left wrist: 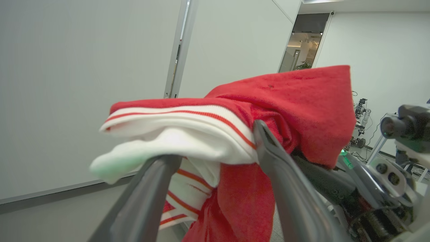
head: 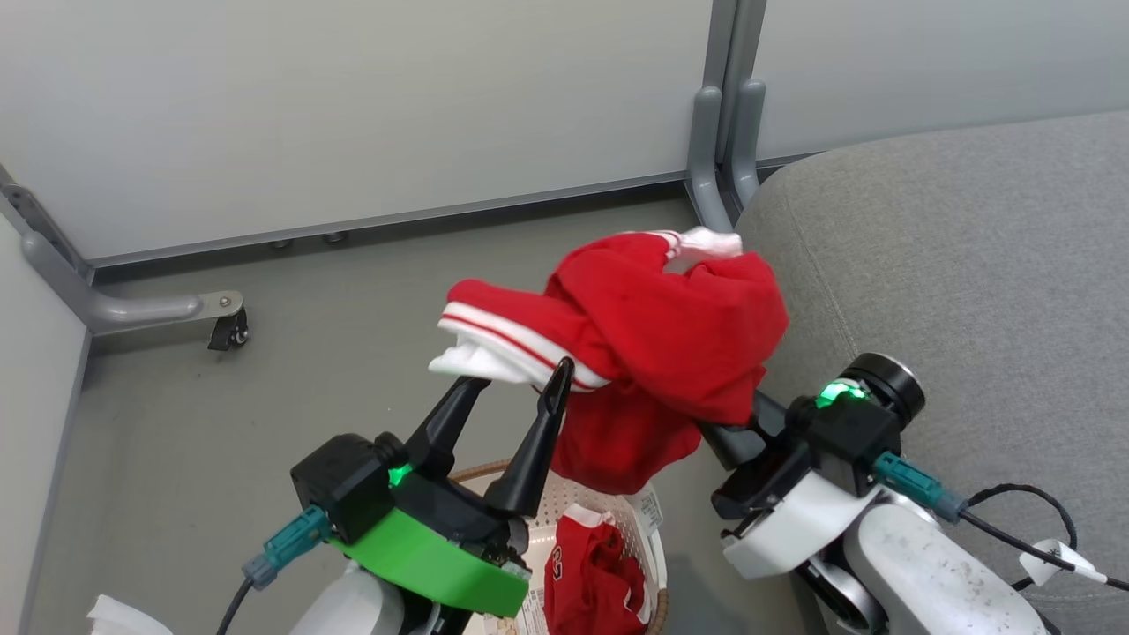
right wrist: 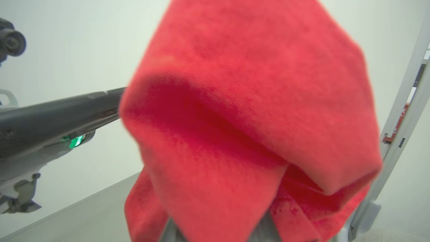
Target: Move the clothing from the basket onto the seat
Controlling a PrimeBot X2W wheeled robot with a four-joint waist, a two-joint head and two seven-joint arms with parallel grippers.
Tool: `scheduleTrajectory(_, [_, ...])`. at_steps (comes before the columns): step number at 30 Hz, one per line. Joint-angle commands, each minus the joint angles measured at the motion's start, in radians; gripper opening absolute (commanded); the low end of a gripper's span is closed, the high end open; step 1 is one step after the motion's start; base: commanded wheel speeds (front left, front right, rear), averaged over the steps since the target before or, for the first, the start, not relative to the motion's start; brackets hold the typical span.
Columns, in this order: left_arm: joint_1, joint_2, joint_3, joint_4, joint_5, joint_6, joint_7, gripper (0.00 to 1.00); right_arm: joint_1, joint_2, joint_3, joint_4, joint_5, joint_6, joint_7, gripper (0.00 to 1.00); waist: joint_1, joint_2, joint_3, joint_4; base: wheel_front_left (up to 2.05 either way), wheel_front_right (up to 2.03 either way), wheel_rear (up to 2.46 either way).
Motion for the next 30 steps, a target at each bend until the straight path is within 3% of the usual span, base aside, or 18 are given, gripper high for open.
scheduleTrajectory(1, [0.013,0.013,0.006,0.011,0.012,-0.004,-0.001,1.00,0.015,0.005,-0.026,-0.009,-0.005,0.000,-0.003,0.00,0.0000,0.0000,0.001,0.001,0.00,0.00,0.00])
scheduleTrajectory(10, [0.072,0.036,0.054,0.049,0.028,-0.004,-0.001,1.00,0.072,0.030,-0.201,-0.052,-0.015,0.000,-0.003,0.00,0.0000,0.0000,-0.005,0.003,0.00,0.00,0.00])
scheduleTrajectory(20, [0.171,0.017,0.161,0.111,0.081,-0.004,-0.001,1.00,0.151,0.058,-0.411,-0.098,-0.031,0.000,-0.003,0.00,0.0000,0.0000,-0.017,0.013,0.00,0.00,0.00])
scheduleTrajectory(30, [0.242,0.015,0.176,0.143,0.143,-0.004,-0.001,1.00,0.214,0.089,-0.520,-0.117,-0.043,0.000,-0.003,0.00,0.0000,0.0000,-0.026,0.021,0.00,0.00,0.00])
